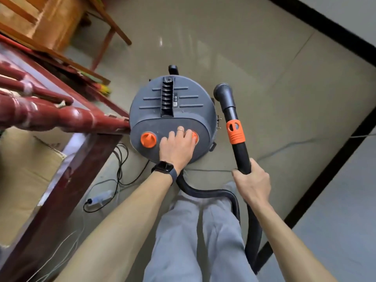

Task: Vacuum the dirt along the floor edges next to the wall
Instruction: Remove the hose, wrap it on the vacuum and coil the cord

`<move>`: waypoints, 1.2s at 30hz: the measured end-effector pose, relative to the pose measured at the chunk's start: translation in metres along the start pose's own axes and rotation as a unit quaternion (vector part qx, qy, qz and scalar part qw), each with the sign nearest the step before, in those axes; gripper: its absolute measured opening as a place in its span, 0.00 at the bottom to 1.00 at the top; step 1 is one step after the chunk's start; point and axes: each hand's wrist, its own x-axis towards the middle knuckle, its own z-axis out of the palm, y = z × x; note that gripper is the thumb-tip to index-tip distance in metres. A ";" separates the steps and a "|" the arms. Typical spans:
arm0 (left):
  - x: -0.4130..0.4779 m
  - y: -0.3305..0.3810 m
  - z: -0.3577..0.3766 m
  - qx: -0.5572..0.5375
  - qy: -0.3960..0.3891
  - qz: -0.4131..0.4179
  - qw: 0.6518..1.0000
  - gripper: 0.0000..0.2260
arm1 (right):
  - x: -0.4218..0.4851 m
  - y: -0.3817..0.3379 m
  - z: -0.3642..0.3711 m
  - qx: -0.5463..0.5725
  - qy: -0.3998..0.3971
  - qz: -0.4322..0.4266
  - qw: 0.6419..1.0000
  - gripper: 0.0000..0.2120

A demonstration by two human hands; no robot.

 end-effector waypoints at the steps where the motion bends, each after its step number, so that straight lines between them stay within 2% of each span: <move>1: 0.001 0.000 0.001 -0.001 0.001 -0.010 1.000 0.10 | 0.000 -0.001 0.001 0.002 0.002 0.001 1.000 0.06; 4: 0.002 0.012 -0.007 -0.071 -0.035 -0.095 0.992 0.16 | -0.001 -0.006 0.003 0.010 0.010 0.004 1.000 0.06; 7: 0.001 0.025 -0.022 -0.155 -0.096 -0.179 0.967 0.20 | -0.004 -0.010 0.000 0.012 0.016 0.008 1.000 0.06; 9: 0.003 0.026 -0.026 -0.176 -0.136 -0.206 0.953 0.18 | -0.007 -0.011 -0.003 0.010 0.018 0.008 1.000 0.06; 11: 0.004 0.021 -0.030 -0.183 -0.147 -0.195 0.952 0.18 | -0.010 -0.013 -0.006 0.006 0.021 0.003 1.000 0.06; 13: -0.001 0.011 -0.034 -0.209 -0.129 -0.184 0.952 0.18 | -0.014 -0.014 -0.010 0.005 0.026 0.000 1.000 0.06; 16: -0.015 -0.015 -0.036 -0.272 -0.025 -0.242 0.931 0.14 | -0.019 -0.013 -0.016 0.005 0.034 -0.007 0.999 0.06; 18: -0.026 -0.036 -0.034 -0.259 0.014 -0.299 0.918 0.16 | -0.022 -0.012 -0.018 0.003 0.038 -0.011 0.999 0.07; 20: -0.035 -0.058 -0.025 -0.214 0.001 -0.326 0.921 0.20 | -0.024 -0.011 -0.017 0.003 0.038 -0.013 0.999 0.07; 22: -0.041 -0.075 -0.017 -0.187 -0.050 -0.314 0.929 0.20 | -0.026 -0.012 -0.014 0.002 0.035 -0.015 0.999 0.06; 25: -0.044 -0.088 -0.010 -0.203 -0.101 -0.271 0.936 0.17 | -0.028 -0.014 -0.006 -0.005 0.032 -0.020 0.999 0.06; 36: -0.023 -0.073 -0.017 -0.274 -0.112 -0.308 0.904 0.18 | -0.024 -0.024 0.009 0.003 0.030 -0.031 0.999 0.06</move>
